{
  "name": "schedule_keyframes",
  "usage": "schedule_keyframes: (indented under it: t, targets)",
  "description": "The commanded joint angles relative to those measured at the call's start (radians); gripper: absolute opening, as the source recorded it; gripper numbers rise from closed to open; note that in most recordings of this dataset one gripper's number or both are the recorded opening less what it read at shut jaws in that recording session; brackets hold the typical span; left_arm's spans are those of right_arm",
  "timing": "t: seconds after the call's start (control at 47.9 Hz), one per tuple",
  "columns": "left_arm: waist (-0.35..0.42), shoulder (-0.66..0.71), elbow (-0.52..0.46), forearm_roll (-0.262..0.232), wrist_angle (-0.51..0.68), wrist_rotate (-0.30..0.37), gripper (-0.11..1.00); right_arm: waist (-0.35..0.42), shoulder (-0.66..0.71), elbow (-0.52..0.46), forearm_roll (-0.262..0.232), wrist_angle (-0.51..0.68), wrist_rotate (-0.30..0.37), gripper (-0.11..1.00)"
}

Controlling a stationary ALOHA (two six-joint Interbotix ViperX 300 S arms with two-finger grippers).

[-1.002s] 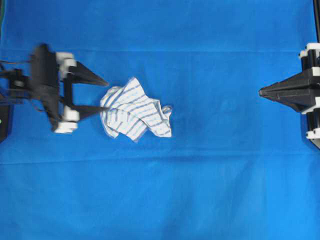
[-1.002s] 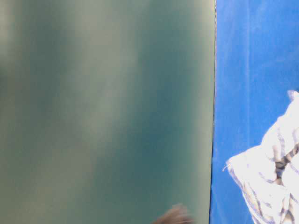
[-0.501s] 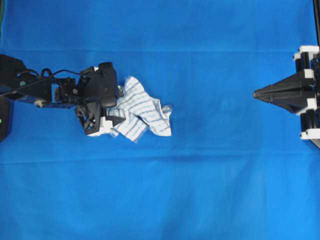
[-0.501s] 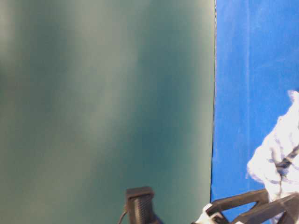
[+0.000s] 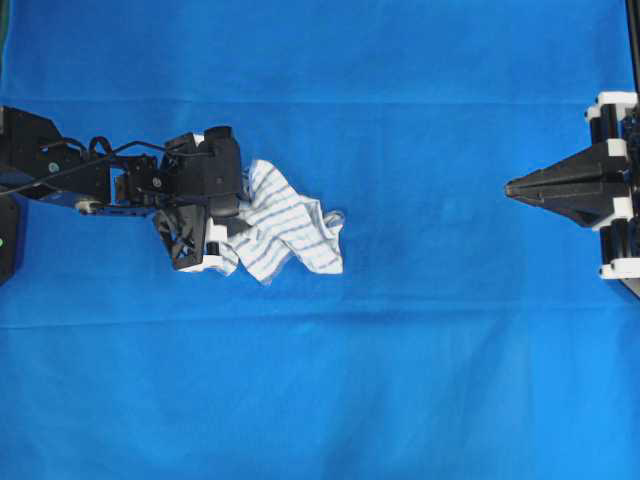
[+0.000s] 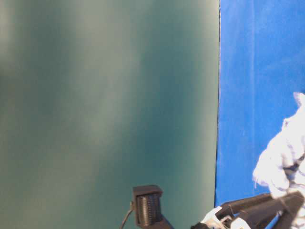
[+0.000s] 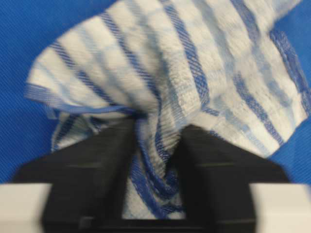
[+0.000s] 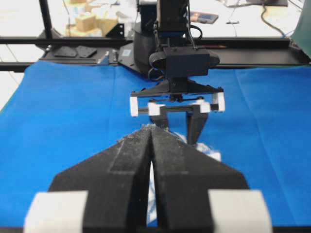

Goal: Hand over the towel.
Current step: 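Lift the towel with the left gripper toward the table center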

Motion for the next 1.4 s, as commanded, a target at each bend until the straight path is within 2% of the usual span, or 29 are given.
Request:
schedule_keyframes:
  t: [0.0, 0.063, 0.251, 0.459, 0.668, 0.877, 1.378]
  targets:
    - [-0.005, -0.049, -0.023, 0.003, -0.002, 0.012, 0.17, -0.003, 0.005, -0.029, 0.0, -0.003, -0.002, 0.0]
    - [-0.008, -0.084, -0.031, 0.002, 0.003, 0.02, 0.08, -0.002, 0.005, -0.029, 0.0, -0.003, -0.002, 0.0]
    - [-0.012, -0.222, -0.067, 0.002, 0.017, 0.011, 0.08, -0.002, 0.002, -0.031, 0.0, -0.003, -0.002, 0.0]
    - [-0.055, -0.382, -0.127, 0.002, 0.008, 0.025, 0.08, -0.002, 0.0, -0.032, -0.002, -0.002, -0.009, 0.0]
    - [-0.089, -0.474, -0.178, 0.003, -0.023, 0.028, 0.08, -0.003, 0.0, -0.032, -0.002, -0.002, -0.009, 0.0]
    - [-0.115, -0.492, -0.178, 0.002, -0.075, 0.029, 0.08, -0.002, 0.002, -0.032, -0.002, -0.003, -0.003, 0.0]
    - [-0.115, -0.483, -0.183, 0.003, -0.072, 0.028, 0.08, -0.002, 0.057, -0.067, 0.003, -0.057, 0.034, 0.01]
